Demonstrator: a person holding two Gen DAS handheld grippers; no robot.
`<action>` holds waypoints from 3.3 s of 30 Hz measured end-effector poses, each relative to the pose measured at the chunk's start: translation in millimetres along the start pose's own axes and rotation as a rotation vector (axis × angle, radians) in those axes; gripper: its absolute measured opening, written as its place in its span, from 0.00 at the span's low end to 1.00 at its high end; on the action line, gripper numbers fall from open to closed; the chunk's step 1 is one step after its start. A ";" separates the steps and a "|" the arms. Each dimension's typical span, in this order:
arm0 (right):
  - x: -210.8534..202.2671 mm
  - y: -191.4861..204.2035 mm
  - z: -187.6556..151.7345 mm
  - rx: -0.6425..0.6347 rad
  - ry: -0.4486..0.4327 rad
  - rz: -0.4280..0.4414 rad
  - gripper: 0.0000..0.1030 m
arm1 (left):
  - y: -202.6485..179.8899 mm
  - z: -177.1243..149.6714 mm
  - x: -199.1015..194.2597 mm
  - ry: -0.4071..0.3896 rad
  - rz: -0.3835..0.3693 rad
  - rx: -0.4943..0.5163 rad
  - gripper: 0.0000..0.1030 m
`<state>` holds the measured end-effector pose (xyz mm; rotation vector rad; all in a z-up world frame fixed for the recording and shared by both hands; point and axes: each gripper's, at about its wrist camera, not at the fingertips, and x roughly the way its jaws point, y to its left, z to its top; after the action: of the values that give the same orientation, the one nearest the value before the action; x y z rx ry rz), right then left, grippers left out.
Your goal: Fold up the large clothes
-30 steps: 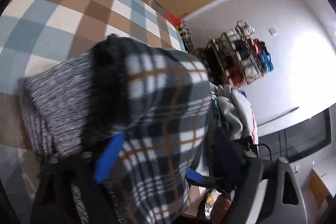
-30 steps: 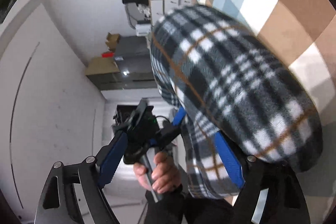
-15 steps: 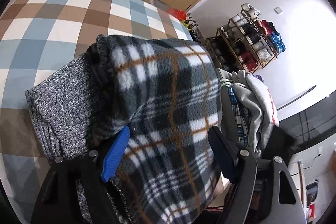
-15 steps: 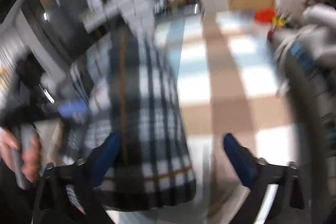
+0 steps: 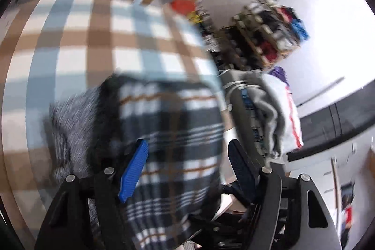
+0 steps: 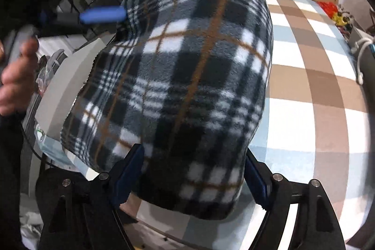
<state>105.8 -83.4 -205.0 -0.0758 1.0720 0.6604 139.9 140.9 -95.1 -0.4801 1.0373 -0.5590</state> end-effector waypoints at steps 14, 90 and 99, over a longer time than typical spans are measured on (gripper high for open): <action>-14.5 16.1 -20.7 0.023 -0.002 0.004 0.80 | 46.8 20.5 69.2 0.006 0.112 -0.116 0.63; -32.8 -59.3 -7.1 0.274 -0.192 0.232 0.84 | 99.8 -41.6 31.9 0.158 0.150 -0.231 0.92; -12.8 -69.4 15.6 0.307 -0.108 0.329 0.84 | 114.0 -28.5 59.5 0.270 0.025 -0.276 0.92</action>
<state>151.2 -139.6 -204.2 0.4058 1.0793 0.7767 160.9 186.8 -216.7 -0.6456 1.3865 -0.4679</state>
